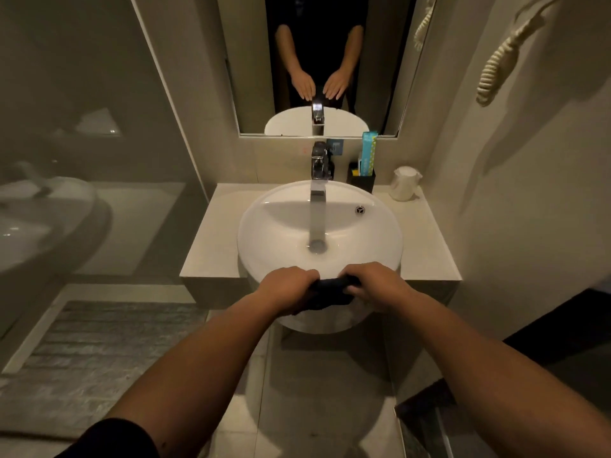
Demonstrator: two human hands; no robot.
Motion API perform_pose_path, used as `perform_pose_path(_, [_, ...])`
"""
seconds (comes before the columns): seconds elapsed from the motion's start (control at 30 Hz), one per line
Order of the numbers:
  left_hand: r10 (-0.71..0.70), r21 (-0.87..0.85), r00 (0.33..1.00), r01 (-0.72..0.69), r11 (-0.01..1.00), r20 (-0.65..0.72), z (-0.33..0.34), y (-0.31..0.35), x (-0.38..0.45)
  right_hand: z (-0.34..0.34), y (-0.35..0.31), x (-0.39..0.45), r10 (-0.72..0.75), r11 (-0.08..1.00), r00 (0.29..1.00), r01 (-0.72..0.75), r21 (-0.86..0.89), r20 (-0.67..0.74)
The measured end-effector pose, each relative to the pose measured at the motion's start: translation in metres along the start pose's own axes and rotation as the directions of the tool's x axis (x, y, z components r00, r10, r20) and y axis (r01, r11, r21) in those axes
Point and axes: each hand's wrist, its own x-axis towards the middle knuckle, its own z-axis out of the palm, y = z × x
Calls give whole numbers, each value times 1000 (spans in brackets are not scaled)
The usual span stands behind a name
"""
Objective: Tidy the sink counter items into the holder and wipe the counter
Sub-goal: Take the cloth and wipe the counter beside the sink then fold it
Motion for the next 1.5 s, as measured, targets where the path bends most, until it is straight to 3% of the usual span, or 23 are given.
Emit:
perform_pose_path(0.13, [-58,-191,998,62,980,27,-50,11,-10,-57,-20,-3,18,985,996,-4,170,-82])
perform_pose_path(0.23, [-57,-356,998,65,932,33,-80,18,-19,-90,-43,3,-48,975,995,66,214,-85])
perform_pose_path(0.33, [-88,-380,995,67,923,-39,-96,18,-27,-102,-64,19,-132,974,986,149,172,-103])
perform_pose_path(0.47, [-250,-403,960,180,897,-129,-96,-3,-39,-91,-88,46,-211,959,970,229,166,-119])
perform_pose_path(0.6, [-333,-498,938,247,832,-91,-85,-40,-48,-67,-108,85,-247,948,964,262,181,-101])
perform_pose_path(0.83, [-373,-380,927,330,864,-43,-74,-145,-10,-29,-123,183,-254,953,966,258,156,-46])
perform_pose_path(0.97, [-370,-432,929,332,839,-4,-76,-206,33,-9,-117,251,-179,970,981,189,155,-75])
perform_pose_path(1.1, [-352,-454,935,330,828,38,-74,-256,65,13,-100,307,-102,987,952,134,90,-290])
perform_pose_path(1.27, [-531,-650,846,425,630,39,-59,-322,86,31,-49,351,67,986,938,-114,-120,-341])
perform_pose_path(1.37, [-654,-779,755,441,447,52,-51,-353,96,40,-27,362,52,943,957,-142,-302,-285])
perform_pose_path(1.5, [-801,-821,597,479,312,44,-42,-380,125,62,-13,362,33,913,975,-119,-390,-222])
